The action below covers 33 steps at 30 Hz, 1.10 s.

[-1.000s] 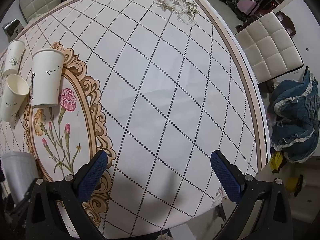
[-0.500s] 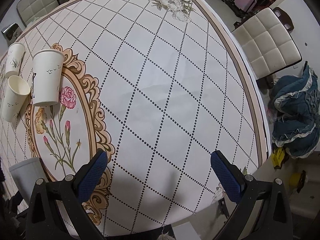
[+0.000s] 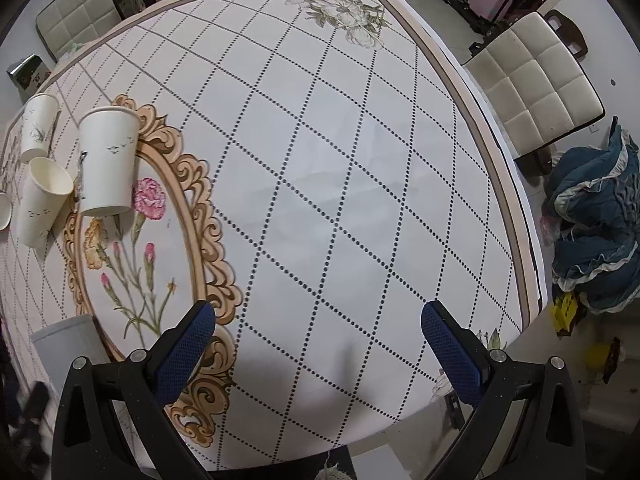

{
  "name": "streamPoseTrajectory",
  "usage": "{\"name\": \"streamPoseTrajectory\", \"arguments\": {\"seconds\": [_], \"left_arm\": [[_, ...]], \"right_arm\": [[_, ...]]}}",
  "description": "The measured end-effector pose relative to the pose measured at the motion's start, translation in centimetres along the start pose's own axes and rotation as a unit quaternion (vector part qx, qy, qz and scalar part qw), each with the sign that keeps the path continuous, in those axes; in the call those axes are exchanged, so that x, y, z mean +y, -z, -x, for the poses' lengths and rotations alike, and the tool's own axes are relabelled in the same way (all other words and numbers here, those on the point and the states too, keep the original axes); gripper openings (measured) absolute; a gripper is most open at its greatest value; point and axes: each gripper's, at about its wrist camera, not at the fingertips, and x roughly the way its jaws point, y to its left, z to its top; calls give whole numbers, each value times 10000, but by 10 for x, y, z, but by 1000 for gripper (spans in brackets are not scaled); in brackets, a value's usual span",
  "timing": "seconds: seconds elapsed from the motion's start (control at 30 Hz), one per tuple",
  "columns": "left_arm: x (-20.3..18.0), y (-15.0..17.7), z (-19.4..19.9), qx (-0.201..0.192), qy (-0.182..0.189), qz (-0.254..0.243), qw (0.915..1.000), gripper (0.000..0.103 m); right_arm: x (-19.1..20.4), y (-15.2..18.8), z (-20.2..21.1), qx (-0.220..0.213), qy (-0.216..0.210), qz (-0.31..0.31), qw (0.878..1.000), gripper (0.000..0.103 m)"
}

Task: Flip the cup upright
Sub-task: 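Turn the grey mug upright and lower it onto the table with the right gripper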

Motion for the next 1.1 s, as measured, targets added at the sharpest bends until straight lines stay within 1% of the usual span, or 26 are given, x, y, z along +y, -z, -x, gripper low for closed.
{"name": "streamPoseTrajectory", "arguments": {"seconds": [0.1, 0.13, 0.2, 0.3, 0.4, 0.53, 0.77, 0.8, 0.9, 1.0, 1.1], "left_arm": [[29, 0, 8, -190, -290, 100, 9993, 99], [38, -5, 5, -207, -368, 124, 9990, 99], [52, -3, 1, -218, -544, 177, 9981, 99], [82, 6, -10, -62, -695, 333, 9970, 99], [99, 15, -25, 111, -757, 467, 9960, 99], [119, 27, -40, 185, -861, 560, 9945, 99], [148, 33, -68, 332, -706, 620, 9950, 99], [150, 32, -72, 360, -672, 638, 9950, 102], [155, 32, -81, 400, -622, 669, 9950, 102], [158, 33, -86, 457, -576, 662, 9951, 102], [159, 34, -88, 510, -544, 649, 9951, 102]], "right_arm": [[11, 5, 8, -34, -59, 106, 9999, 103], [17, 8, 10, -32, -89, 156, 9998, 103], [29, 15, 13, -22, -148, 271, 9995, 103], [56, 25, 19, -11, -255, 504, 9984, 103], [86, 37, 23, 16, -366, 760, 9964, 103], [130, 52, 28, 53, -449, 1112, 9928, 103], [195, 74, 30, 175, -485, 1674, 9845, 103], [204, 75, 28, 224, -471, 1762, 9830, 103], [222, 75, 18, 445, -526, 1892, 9795, 103], [236, 74, 6, 729, -563, 1958, 9763, 99], [244, 74, -7, 1013, -574, 1983, 9732, 90]]}}
